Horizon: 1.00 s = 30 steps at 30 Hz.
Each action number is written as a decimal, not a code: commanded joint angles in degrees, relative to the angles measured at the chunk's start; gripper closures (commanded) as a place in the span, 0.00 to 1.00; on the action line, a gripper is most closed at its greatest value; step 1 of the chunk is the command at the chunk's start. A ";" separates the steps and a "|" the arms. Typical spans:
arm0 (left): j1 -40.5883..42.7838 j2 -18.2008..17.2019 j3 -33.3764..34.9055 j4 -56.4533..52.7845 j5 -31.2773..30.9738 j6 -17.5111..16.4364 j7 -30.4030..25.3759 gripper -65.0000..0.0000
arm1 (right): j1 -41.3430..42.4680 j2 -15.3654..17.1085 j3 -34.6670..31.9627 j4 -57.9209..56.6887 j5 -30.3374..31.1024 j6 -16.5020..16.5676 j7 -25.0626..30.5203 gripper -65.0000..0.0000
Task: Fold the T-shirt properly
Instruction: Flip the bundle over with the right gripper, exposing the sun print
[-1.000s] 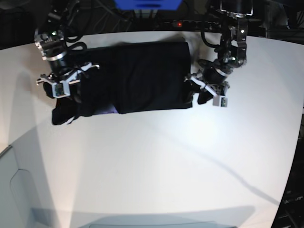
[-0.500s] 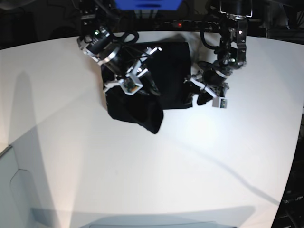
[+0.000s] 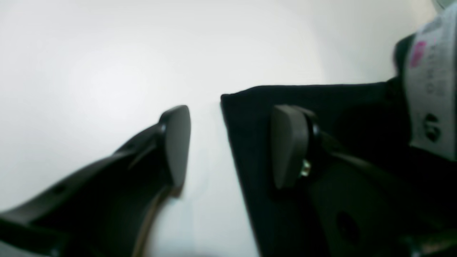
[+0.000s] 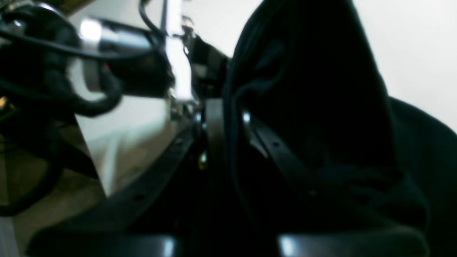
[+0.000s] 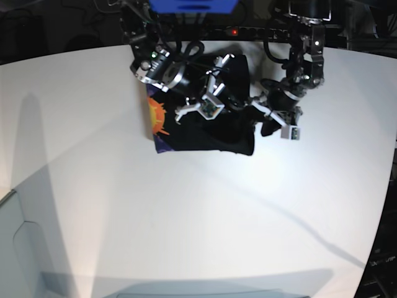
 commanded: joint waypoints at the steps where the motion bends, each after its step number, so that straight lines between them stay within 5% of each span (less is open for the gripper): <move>1: 1.83 -0.30 -1.46 0.94 0.76 0.90 3.31 0.45 | 0.41 -0.70 -0.56 0.90 1.17 0.78 1.23 1.00; 19: 14.40 0.05 -24.66 17.03 0.76 0.55 3.31 0.45 | 5.51 -0.79 -0.91 -5.61 1.26 0.78 1.05 0.99; 30: 14.49 0.05 -27.04 17.03 0.76 0.37 3.31 0.45 | 1.99 -0.44 -4.25 7.75 1.26 0.78 0.79 0.48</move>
